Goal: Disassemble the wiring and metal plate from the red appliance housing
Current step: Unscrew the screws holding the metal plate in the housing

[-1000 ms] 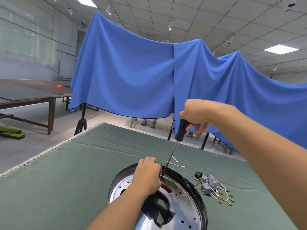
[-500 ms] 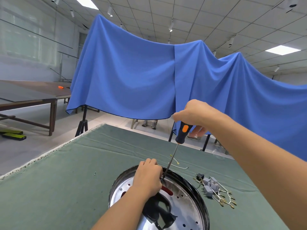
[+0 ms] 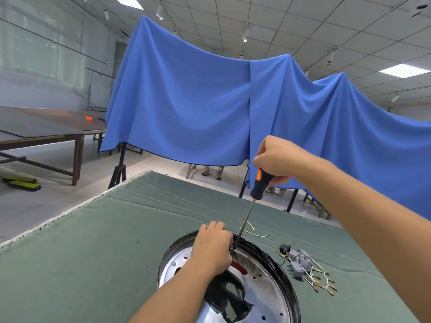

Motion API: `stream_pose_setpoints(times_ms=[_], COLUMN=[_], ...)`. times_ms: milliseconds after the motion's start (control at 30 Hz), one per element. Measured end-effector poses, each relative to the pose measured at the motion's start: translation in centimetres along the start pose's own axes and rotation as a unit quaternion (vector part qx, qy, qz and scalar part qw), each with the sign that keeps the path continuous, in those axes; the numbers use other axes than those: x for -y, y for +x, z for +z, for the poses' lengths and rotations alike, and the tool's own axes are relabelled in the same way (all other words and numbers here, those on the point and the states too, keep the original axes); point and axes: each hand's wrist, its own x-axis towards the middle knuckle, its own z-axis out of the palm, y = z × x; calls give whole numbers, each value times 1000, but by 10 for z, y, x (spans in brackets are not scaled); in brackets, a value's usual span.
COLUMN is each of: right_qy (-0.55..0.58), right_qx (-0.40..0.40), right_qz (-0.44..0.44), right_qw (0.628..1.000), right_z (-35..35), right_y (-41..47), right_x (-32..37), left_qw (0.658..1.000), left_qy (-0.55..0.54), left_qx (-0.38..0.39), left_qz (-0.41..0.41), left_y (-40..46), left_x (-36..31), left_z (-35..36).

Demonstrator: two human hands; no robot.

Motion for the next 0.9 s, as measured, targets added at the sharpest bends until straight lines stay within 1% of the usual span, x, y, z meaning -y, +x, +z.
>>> stream_pose_setpoints(times_ms=[67,100,233,267,333,367,467,533,567,600,667,733,800,900], right_qy=[13,0,-58,-58,-41,-51,-136,-142,-128,-105,-61,-78,-127,-177], right_qx=[36,30,-56,-55,-25,-20,-64,-107,-112,-105,-61,-29,-55,-116], right_qz=[1,-7,-38,-37,-22,-12,-1,4,0,-9,-20,-42,-50,-30], right_qw=[999,1000,996,996,999,998,989,984,985,989,996,996,989,977], right_z=[-6,-5,7,7,4,2,5,11,11,11,5,3,5,10], right_y=[0,0,-1,0,2,2,-3,-3,-3,-3,-3,-6,-8,-7], right_x=[2,1,-2,-2,0,0,-3,-6,-6,-6,-6,-7,-8,-11], left_qw=[1000,1000,1000,1000,1000,1000,1000,1000,1000,1000,1000,1000,1000,1000], left_qy=[2,3,0,-1,0,1,4,4,4,3,5,7,7,4], left_qx=[1,2,0,0,2,2,3,3,3,3,3,3,3,3], left_qz=[2,2,-1,-2,0,1,-1,-2,-1,0,1,1,0,1], left_y=[0,0,1,1,0,0,1,1,1,1,1,1,1,0], left_x=[0,0,1,1,0,0,1,1,1,1,1,1,1,1], left_z=[0,0,0,0,0,0,0,0,0,0,0,0,0,-1])
